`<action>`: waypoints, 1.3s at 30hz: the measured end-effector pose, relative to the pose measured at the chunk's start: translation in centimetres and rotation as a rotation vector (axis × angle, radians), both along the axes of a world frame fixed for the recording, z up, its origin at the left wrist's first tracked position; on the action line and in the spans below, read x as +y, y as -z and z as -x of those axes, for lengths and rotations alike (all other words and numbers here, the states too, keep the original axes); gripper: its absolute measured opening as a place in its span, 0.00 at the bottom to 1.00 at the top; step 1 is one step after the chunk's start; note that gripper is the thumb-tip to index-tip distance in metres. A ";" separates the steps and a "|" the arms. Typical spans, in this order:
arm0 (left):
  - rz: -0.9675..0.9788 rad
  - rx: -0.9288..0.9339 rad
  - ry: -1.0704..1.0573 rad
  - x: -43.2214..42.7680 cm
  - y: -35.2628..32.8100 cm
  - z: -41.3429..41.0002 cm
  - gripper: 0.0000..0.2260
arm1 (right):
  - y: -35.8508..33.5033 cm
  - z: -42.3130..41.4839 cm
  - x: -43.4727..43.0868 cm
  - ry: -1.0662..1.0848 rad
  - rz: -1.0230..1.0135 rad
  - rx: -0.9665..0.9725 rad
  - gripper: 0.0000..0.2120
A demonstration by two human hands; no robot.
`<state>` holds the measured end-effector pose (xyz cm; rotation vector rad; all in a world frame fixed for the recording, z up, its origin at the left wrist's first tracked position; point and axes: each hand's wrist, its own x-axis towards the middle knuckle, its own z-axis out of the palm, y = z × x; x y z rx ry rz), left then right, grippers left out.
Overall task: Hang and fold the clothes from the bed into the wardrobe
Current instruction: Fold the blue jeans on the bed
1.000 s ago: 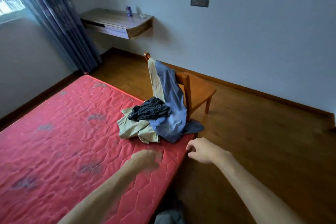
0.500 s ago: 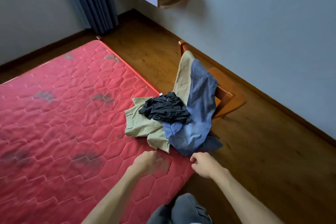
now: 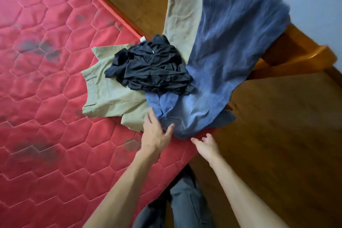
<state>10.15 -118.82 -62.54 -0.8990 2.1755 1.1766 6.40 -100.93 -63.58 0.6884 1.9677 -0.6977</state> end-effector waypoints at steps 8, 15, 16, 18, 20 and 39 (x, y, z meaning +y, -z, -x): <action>0.014 0.105 -0.259 -2.6 5.0 2.7 0.14 | 5.2 2.7 -1.1 0.489 0.298 0.064 0.28; -0.320 0.037 -0.681 -6.0 -4.1 3.4 0.10 | -7.3 3.9 -6.3 0.048 0.756 -0.009 0.18; -0.366 0.036 -0.706 -6.6 -5.5 3.1 0.11 | -9.4 4.1 -7.1 0.023 0.812 -0.002 0.14; -0.419 0.101 -0.716 -7.5 -8.5 2.1 0.13 | -13.4 4.3 -8.9 -0.021 0.911 0.007 0.10; -0.505 0.196 -0.657 -8.3 -11.4 0.3 0.17 | -17.6 4.4 -10.7 -0.089 0.946 0.060 0.12; -0.284 0.925 -0.464 -10.7 -33.8 -8.5 0.61 | -52.1 -1.4 -17.5 0.126 1.580 0.370 0.07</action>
